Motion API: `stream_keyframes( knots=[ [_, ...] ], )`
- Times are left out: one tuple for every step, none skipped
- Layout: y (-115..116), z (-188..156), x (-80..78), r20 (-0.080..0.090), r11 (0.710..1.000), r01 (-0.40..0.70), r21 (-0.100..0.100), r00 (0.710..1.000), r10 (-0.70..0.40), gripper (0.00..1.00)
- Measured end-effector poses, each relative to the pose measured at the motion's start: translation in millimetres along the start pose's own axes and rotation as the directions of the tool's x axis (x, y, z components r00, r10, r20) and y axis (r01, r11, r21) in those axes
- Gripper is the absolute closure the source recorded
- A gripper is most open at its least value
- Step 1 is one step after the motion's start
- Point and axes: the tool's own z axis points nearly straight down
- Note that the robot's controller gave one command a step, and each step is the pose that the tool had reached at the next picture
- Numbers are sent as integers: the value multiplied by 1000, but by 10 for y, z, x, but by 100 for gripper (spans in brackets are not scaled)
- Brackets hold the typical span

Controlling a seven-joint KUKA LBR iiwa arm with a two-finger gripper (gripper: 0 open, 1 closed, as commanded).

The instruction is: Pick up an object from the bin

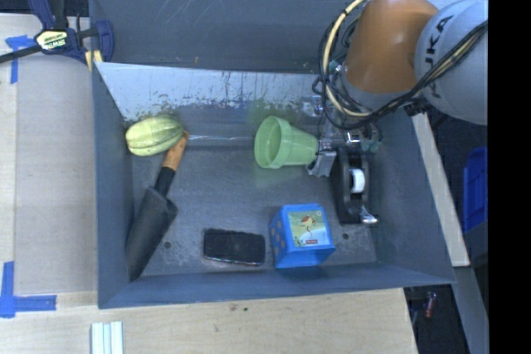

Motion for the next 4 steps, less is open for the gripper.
stream_keyframes(
  knots=[
    [323, 342, 271, -21, 1000, 31, -4, 999, -31, 0],
    [-79, 648, 118, -1, 944, 329, 2, 944, -329, 0],
    [155, 638, 200, -16, 940, 342, -9, 940, -342, 100],
    [155, 634, 201, -16, 940, 341, -9, 940, -342, 100]
  ],
)
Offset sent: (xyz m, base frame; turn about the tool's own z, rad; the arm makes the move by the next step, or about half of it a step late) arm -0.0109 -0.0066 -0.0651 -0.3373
